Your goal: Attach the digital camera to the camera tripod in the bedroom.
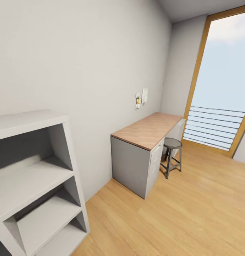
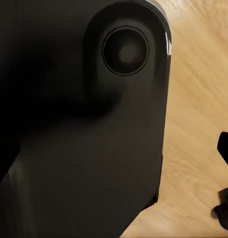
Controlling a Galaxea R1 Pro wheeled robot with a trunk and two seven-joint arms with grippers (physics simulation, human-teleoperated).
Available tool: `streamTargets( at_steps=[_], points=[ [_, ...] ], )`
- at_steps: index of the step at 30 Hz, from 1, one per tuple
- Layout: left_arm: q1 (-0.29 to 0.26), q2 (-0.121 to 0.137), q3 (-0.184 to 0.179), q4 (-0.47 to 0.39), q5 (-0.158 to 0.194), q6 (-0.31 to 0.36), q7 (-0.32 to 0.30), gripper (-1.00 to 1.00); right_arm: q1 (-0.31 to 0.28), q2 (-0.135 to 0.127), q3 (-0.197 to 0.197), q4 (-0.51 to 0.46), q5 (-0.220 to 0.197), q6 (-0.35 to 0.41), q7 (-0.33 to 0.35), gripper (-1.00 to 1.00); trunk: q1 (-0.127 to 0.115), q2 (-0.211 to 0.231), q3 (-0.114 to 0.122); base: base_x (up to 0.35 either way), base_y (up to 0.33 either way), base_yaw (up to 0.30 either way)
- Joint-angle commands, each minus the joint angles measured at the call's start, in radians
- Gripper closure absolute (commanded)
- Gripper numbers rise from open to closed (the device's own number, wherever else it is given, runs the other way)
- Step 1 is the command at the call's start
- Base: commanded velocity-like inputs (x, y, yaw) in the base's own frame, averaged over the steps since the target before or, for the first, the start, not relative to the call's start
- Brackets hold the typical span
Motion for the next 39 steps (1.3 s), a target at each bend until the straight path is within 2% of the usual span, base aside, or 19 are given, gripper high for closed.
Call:
streamTargets(
  at_steps=[1,39],
  points=[
    [0.000,0.000,0.001,0.000,0.010,-0.002,-0.001,-1.00,0.000,0.000,0.000,0.000,0.001,-0.003,0.001,-1.00,0.000,0.000,-0.001,0.000,0.000,-0.288],
    [0.000,0.000,0.001,0.000,0.010,-0.002,-0.001,-1.00,0.000,-0.001,0.005,0.000,0.001,-0.001,0.004,-1.00,0.000,0.000,-0.001,0.000,0.000,-0.288]
  ],
)
